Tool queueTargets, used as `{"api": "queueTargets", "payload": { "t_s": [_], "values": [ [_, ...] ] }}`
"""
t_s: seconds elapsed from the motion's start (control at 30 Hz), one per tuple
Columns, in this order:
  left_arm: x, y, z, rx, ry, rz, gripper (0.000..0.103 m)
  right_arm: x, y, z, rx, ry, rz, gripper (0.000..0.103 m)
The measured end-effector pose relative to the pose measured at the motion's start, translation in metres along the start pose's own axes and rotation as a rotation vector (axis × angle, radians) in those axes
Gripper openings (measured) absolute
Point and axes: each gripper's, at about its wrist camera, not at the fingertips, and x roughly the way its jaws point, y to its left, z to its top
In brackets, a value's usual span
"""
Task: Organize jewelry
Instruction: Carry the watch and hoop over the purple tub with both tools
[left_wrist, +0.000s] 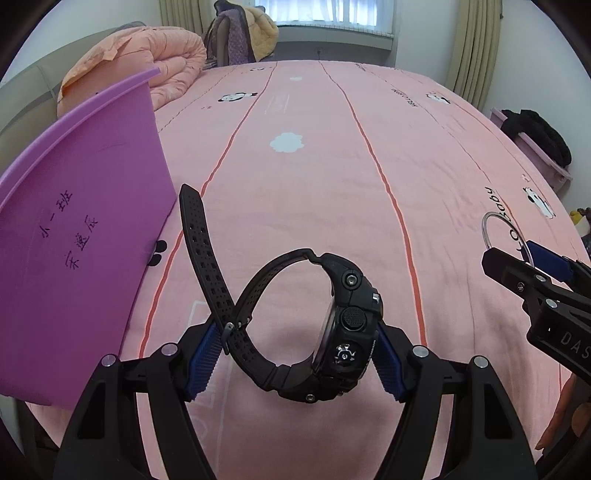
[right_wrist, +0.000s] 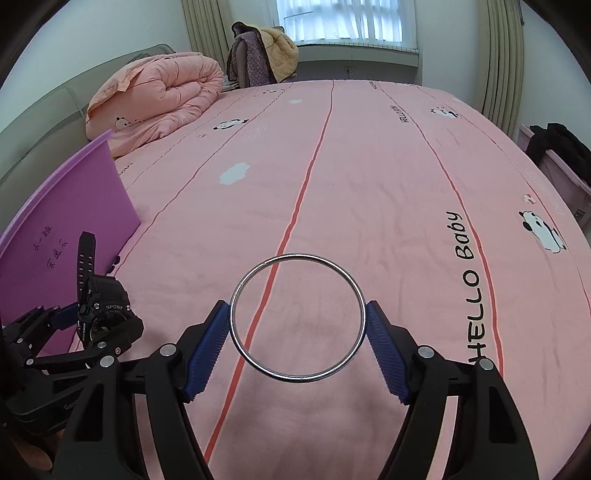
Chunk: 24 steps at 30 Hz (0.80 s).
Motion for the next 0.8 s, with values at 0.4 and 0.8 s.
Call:
{"api": "queueTargets", "payload": {
  "t_s": [0.4,0.8],
  "values": [
    [-0.074,0.017,0.007,-0.042,-0.146,-0.005,0.070,-0.068,0.025,0.013,-0.026,-0.115,0.019,0.071],
    [-0.148,0.062,0.022,-0.097,-0.298,0.007,0.070,-0.117,0.085,0.037,-0.104,-0.227,0.090,0.071]
  ]
}}
